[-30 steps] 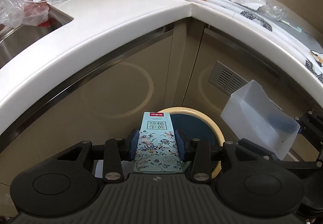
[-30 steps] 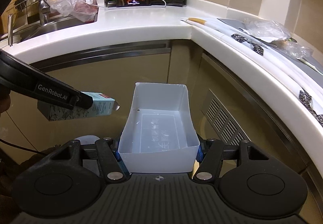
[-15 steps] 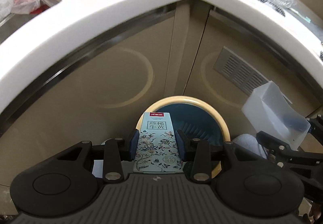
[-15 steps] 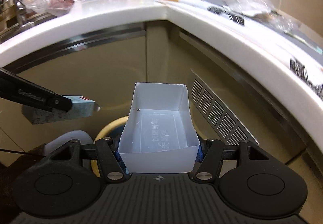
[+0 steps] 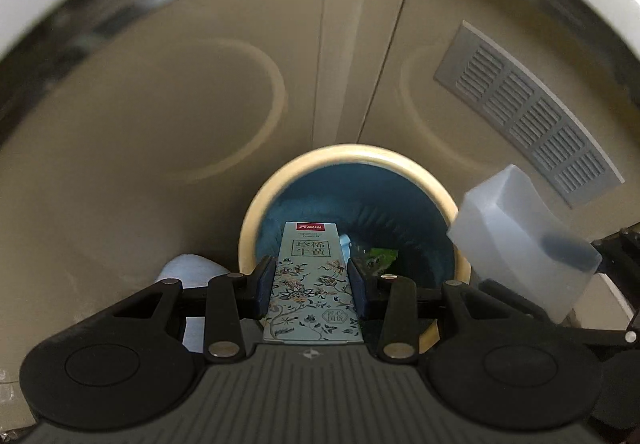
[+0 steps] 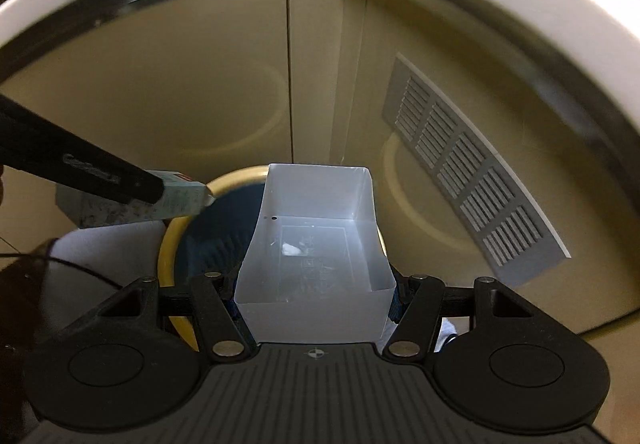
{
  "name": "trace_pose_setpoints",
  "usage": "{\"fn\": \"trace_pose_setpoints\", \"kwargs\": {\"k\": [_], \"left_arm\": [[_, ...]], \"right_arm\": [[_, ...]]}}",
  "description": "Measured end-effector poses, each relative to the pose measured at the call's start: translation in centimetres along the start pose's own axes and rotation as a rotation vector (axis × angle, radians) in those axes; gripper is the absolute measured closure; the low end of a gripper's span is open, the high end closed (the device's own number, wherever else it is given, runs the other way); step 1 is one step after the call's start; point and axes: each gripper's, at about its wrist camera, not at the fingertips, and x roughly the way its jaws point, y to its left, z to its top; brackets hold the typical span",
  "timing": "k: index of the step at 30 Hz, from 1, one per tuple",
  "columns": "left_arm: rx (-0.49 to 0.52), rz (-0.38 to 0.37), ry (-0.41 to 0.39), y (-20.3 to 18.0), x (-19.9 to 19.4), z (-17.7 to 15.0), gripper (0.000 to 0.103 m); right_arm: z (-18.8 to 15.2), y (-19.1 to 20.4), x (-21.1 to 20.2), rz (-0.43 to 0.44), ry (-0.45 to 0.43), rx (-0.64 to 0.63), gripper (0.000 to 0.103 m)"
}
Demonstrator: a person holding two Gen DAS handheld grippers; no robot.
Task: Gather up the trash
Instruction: 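Lower the teal box and white tray into the bin opening with both grippers, then open both grippers to drop the box and tray into the bin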
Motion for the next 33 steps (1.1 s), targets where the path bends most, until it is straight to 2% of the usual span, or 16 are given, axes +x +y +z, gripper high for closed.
{"fn": "trace_pose_setpoints", "kwargs": {"k": [10,24,28,29,31,33], "left_arm": [[0.028,0.017,0.072,-0.6,3.6,0.8,0.06],[0.067,0.036,0.091,-1.5,6.4,2.0,0.06],[0.108,0.049,0.106,-1.9,7.3,2.0,0.059],[0.119,0.053,0.11,-2.1,7.3,2.0,0.055],[0.12,0.061,0.112,-2.2,7.3,2.1,0.019],[0.114,0.1,0.077,-1.9,6.7,2.2,0.006]], "right_arm": [[1.1,0.3,3.5,0.003,0.044,-0.024,0.039],[1.7,0.9,5.5,-0.024,0.092,-0.041,0.039],[2.1,1.0,5.9,-0.039,0.112,-0.034,0.038],[2.2,1.0,5.9,-0.043,0.117,-0.031,0.037],[2.3,1.0,5.8,-0.054,0.114,-0.026,0.03],[2.4,1.1,5.5,-0.075,0.111,-0.035,0.025]]}}
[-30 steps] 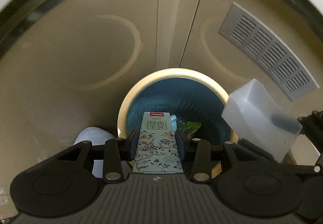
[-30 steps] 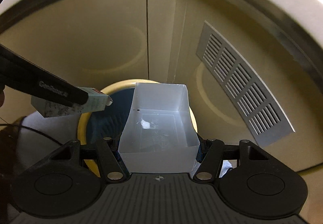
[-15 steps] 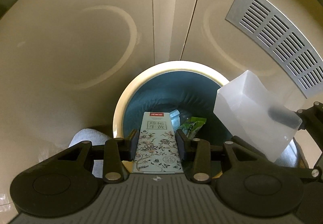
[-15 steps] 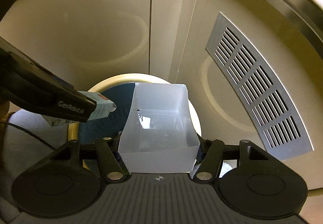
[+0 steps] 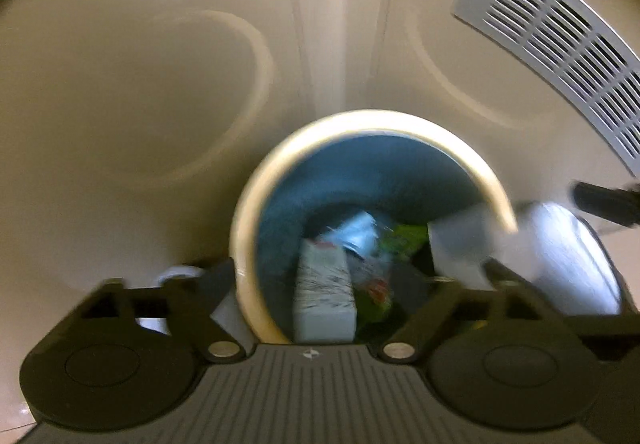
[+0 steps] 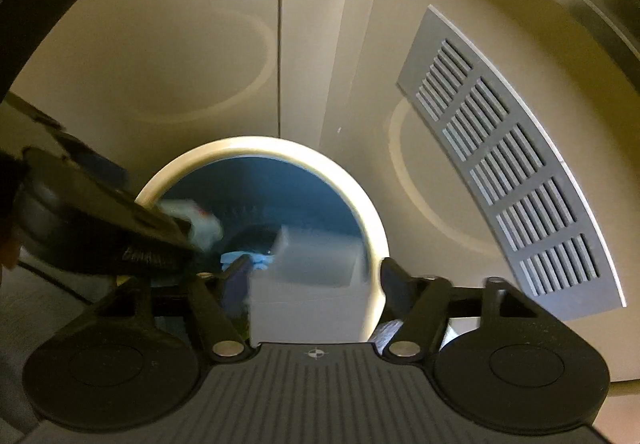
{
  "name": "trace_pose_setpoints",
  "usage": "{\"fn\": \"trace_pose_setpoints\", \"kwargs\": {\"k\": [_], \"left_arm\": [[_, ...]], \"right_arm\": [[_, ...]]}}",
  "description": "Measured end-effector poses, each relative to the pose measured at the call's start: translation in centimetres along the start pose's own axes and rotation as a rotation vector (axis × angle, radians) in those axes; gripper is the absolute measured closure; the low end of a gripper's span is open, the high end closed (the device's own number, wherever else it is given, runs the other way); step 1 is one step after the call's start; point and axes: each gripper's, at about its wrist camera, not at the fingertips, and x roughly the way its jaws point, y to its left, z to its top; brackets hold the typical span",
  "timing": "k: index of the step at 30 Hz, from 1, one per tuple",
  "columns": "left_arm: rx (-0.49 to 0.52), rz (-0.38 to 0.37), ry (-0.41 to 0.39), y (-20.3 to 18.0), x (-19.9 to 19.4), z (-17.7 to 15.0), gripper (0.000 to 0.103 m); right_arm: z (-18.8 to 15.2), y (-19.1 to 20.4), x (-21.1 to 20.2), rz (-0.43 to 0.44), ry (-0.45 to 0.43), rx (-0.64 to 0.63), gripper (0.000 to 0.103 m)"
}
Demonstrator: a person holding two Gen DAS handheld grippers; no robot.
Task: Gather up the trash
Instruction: 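Open both grippers to drop the box and tray into the bin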
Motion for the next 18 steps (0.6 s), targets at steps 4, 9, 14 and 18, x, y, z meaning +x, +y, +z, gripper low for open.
{"fn": "trace_pose_setpoints", "kwargs": {"k": [4,9,14,18], "left_arm": [[0.015,-0.007,-0.015,0.8,-0.9,-0.2,0.0],[-0.001,0.0,-0.047,1.4,-3.8,-1.8,0.0],[0.0,0.035,-0.115,1.4,-7.1,-4.4,0.0],[0.0,0.077,-0.185,1.0,-9.5,-6.2,0.0]], "right_arm": [[0.0,-0.5,-1.4,-0.001,-0.024,0.022,0.02],[-0.6,-0.4,-5.0,0.002,-0.09,0.005,0.018],[-2.4,0.9,-9.3,0.009,-0.193,-0.044,0.013],[-3.6,2.0,-11.2,-0.026,-0.249,-0.114,0.012]]}}
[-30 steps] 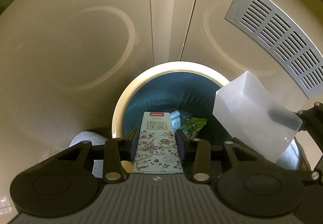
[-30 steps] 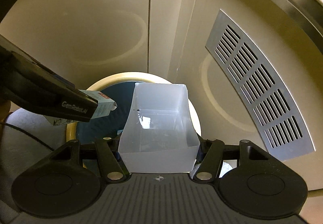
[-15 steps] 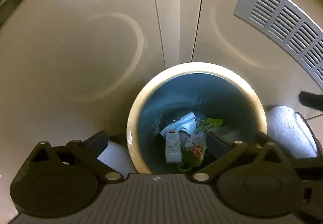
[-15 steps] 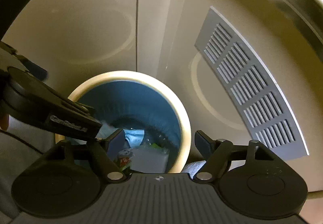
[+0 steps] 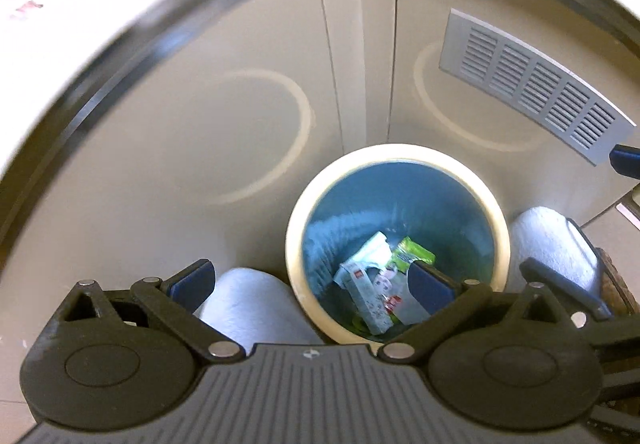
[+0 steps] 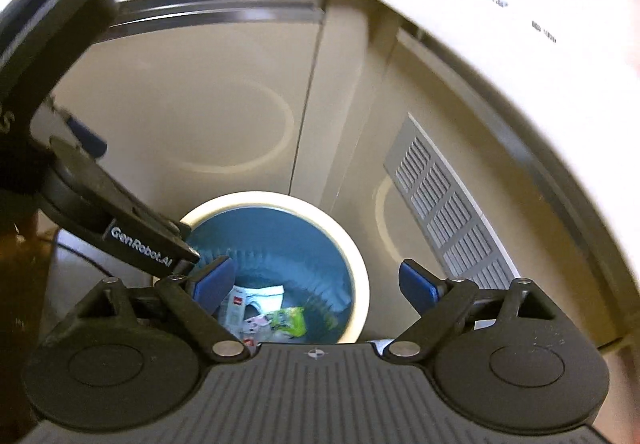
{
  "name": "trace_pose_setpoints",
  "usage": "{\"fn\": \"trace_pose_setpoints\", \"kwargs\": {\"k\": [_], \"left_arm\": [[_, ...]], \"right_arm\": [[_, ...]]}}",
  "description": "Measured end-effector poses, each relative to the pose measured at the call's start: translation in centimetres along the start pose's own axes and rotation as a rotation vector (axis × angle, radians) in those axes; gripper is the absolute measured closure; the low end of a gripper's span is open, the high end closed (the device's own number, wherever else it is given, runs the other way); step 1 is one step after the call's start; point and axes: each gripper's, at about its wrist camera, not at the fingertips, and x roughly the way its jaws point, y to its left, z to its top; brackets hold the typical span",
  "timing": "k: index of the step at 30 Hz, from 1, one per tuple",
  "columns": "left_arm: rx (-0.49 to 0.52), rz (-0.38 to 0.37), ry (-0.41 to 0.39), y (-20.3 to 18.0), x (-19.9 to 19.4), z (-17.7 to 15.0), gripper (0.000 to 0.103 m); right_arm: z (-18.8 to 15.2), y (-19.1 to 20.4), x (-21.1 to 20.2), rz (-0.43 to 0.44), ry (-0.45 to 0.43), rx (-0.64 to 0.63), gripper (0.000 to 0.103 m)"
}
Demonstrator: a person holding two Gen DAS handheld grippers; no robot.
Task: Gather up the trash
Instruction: 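Open both grippers to drop the box and tray into the bin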
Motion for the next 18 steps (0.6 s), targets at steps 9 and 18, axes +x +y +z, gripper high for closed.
{"fn": "trace_pose_setpoints", "kwargs": {"k": [9,18], "left_arm": [[-0.018,0.018,-0.042,0.1,-2.6,-0.6,0.0],[0.01,0.032,-0.088,0.1,-4.1,-0.6,0.0]], "right_arm": [[-0.6,0.0,-2.9,0.008,-0.069,-0.004,0.01],[-1.1,-0.1,-4.5,-0.004,-0.095,0.002,0.009]]}}
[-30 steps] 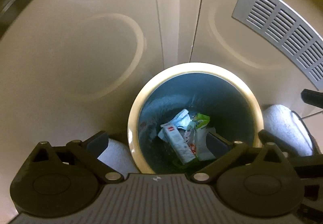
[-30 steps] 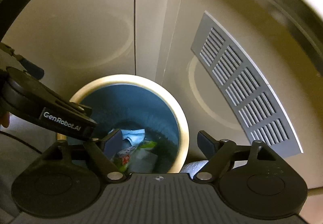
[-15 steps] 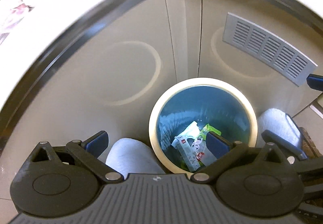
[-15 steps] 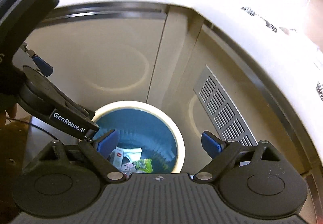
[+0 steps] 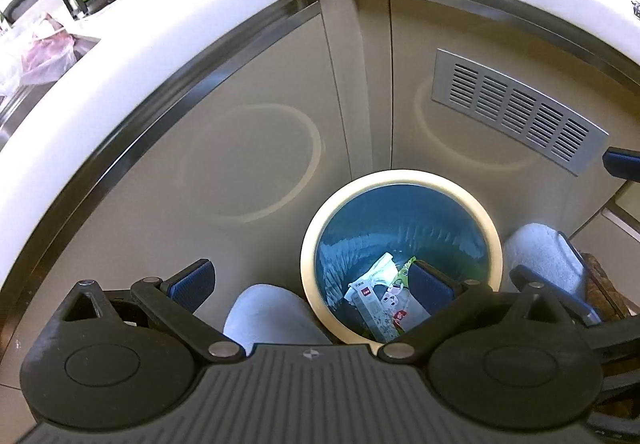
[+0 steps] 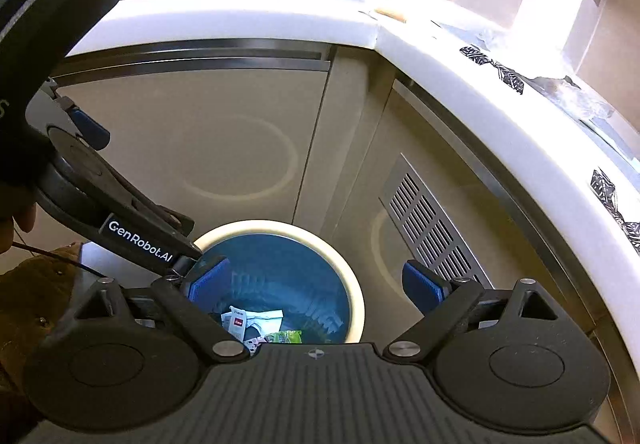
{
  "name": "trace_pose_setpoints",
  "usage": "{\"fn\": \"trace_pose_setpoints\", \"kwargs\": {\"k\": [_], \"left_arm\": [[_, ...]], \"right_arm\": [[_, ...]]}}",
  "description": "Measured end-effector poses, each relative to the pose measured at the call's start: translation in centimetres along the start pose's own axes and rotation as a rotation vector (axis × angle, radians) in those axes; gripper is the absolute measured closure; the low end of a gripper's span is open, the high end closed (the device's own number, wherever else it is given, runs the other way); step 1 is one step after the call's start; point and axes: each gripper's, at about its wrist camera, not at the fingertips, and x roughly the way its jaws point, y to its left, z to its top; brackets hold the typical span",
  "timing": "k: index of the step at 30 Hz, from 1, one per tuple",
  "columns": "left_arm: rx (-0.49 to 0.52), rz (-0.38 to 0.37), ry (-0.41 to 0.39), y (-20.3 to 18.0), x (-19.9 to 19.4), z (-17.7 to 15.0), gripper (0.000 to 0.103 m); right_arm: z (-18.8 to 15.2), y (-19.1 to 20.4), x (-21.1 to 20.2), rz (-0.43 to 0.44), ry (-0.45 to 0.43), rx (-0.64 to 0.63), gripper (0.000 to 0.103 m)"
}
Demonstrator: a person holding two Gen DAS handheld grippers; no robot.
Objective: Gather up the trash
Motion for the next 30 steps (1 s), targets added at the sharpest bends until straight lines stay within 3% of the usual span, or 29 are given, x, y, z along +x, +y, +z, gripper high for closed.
{"fn": "trace_pose_setpoints", "kwargs": {"k": [30], "left_arm": [[-0.017,-0.003,0.04,0.2,0.8,-0.5,0.0]], "right_arm": [[-0.2,0.1,2.0,0.029,0.04,0.004,0.008]]}}
